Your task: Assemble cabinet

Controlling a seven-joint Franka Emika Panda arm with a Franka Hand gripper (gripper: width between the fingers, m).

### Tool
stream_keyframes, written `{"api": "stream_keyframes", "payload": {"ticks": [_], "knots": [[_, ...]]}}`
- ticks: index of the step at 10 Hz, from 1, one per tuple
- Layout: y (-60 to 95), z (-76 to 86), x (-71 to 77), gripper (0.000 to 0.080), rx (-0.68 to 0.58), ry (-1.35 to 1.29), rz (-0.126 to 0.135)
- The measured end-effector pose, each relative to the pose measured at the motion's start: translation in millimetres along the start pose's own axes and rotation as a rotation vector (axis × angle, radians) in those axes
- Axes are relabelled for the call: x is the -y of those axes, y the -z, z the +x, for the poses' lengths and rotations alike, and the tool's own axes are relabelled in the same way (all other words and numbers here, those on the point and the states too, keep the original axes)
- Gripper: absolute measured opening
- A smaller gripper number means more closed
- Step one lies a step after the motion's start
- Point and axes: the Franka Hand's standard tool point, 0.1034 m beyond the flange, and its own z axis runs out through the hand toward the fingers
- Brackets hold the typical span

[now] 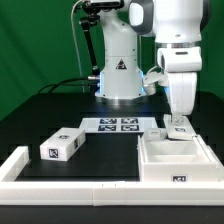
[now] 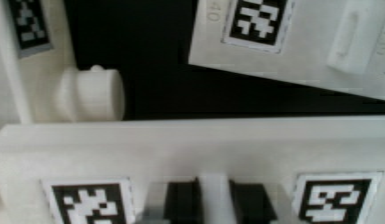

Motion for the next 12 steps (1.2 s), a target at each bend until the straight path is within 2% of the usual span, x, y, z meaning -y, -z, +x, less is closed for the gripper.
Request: {"api": "stream_keyframes", "payload": {"ticks": [5,7,12], "knots": [[-4.4,-0.6,-1.1,0.0070,-0.001,-0.003,0.010],[-7.2,1.2,-3.7,0.0070,-0.015,-0.005,-0.005],[-7.1,1.3,-4.6,0.0070,-0.016,-0.005,-0.005]]}}
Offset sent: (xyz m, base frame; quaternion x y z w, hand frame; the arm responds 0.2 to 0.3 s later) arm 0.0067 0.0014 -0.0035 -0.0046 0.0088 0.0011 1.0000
